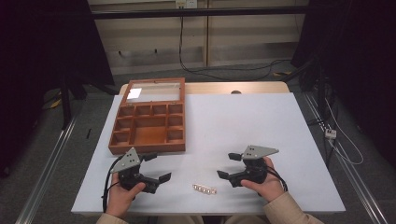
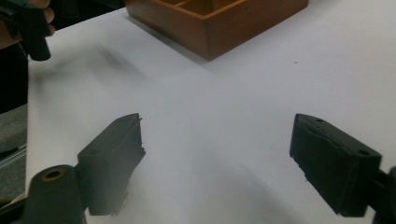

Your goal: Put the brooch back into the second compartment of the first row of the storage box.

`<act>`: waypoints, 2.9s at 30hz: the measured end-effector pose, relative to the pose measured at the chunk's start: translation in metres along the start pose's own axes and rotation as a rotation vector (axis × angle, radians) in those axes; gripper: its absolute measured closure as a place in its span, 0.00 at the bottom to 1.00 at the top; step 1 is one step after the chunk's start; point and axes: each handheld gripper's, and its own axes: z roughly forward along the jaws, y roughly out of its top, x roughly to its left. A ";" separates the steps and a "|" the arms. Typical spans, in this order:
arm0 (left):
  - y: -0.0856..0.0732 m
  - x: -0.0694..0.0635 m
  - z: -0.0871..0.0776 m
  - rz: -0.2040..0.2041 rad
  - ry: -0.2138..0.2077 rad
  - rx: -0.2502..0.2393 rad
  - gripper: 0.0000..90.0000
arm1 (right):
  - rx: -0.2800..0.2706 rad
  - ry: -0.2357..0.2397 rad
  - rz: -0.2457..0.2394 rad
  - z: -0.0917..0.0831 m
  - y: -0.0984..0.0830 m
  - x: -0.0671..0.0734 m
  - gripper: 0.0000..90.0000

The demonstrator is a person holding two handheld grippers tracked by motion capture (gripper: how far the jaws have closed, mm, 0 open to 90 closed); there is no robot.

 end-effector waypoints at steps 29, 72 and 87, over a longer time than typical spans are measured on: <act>0.013 -0.033 0.059 0.102 -0.158 0.212 0.32 | -0.044 -0.160 0.048 -0.042 -0.021 -0.023 0.09; 0.014 -0.059 0.105 0.111 -0.181 0.465 0.89 | -0.040 -0.190 0.057 -0.052 -0.027 -0.029 0.09; 0.034 -0.030 0.079 -0.050 -0.124 0.395 0.89 | -0.040 -0.186 0.059 -0.052 -0.027 -0.029 0.09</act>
